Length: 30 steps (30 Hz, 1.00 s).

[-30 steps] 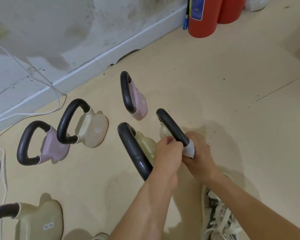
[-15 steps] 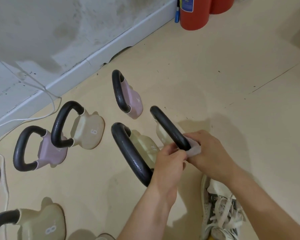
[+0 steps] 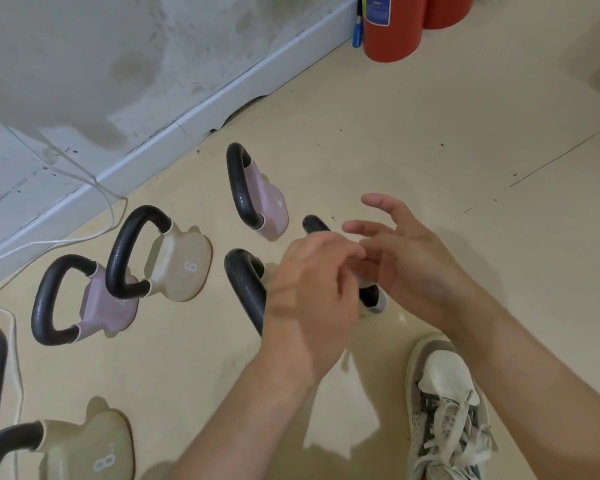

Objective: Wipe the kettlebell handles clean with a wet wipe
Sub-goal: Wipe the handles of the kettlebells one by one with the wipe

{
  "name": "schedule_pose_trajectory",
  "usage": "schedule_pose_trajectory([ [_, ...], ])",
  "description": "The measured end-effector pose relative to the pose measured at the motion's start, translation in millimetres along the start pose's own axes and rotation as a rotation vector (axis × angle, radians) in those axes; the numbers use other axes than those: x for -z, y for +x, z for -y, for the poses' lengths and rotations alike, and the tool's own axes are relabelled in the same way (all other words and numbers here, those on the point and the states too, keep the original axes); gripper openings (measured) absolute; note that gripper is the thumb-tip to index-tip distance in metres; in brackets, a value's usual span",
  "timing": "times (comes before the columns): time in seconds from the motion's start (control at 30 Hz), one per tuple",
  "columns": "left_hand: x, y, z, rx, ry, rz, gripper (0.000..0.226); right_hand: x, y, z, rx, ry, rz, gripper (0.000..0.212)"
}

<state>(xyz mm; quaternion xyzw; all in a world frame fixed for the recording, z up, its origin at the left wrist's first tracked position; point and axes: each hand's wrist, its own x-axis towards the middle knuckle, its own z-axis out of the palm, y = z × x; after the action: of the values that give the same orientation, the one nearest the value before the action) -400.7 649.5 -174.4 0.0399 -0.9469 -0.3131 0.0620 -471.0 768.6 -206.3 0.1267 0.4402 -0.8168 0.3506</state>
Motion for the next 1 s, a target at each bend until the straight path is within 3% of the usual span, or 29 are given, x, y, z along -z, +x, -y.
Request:
schedule_pose_trajectory([
  [0.07, -11.5, 13.1, 10.3, -0.108, 0.143, 0.227, 0.021, 5.9, 1.6, -7.3, -0.025, 0.079, -0.095, 0.044],
  [0.17, -23.1, 26.1, 27.2, -0.32, 0.302, 0.404, 0.031, 15.7, 1.3, -16.7, 0.02, -0.183, -0.23, 0.035],
  [0.27, -21.7, 27.4, 48.0, -0.441, 0.255, 0.307, 0.035, 23.2, -8.4, -20.5, 0.095, -0.618, -0.122, 0.023],
  [0.37, -15.7, 23.5, 64.2, -0.482, 0.302, 0.189, 0.034, 26.9, -20.5, -19.3, 0.187, -0.836, 0.08, 0.028],
  [0.47, -10.0, 34.4, 67.5, -0.314, 0.246, 0.222, 0.027, 30.2, -23.9, -19.9, 0.213, -1.153, 0.149, 0.055],
  [0.53, -10.0, 49.4, 63.1, -0.197, 0.214, 0.264, 0.023, 29.6, -23.5, -21.6, 0.206, -1.367, 0.142, 0.062],
  [0.67, -13.1, 82.9, 62.1, 0.111, 0.289, 0.427, 0.034, 27.5, -25.2, -23.7, 0.266, -1.555, 0.04, 0.042],
  [0.77, -19.5, 101.1, 62.8, 0.352, 0.211, 0.539, 0.033, 28.7, -28.6, -26.9, 0.353, -1.489, -0.032, 0.023],
  [0.87, -26.2, 115.2, 61.1, 0.539, 0.142, 0.6, 0.024, 22.4, -28.2, -29.6, 0.473, -1.28, -0.15, 0.018],
  [1.0, -17.8, 111.8, 60.7, 0.652, -0.11, 0.619, 0.023, 0.4, -0.5, -26.0, 0.437, -1.076, -0.196, 0.01],
])
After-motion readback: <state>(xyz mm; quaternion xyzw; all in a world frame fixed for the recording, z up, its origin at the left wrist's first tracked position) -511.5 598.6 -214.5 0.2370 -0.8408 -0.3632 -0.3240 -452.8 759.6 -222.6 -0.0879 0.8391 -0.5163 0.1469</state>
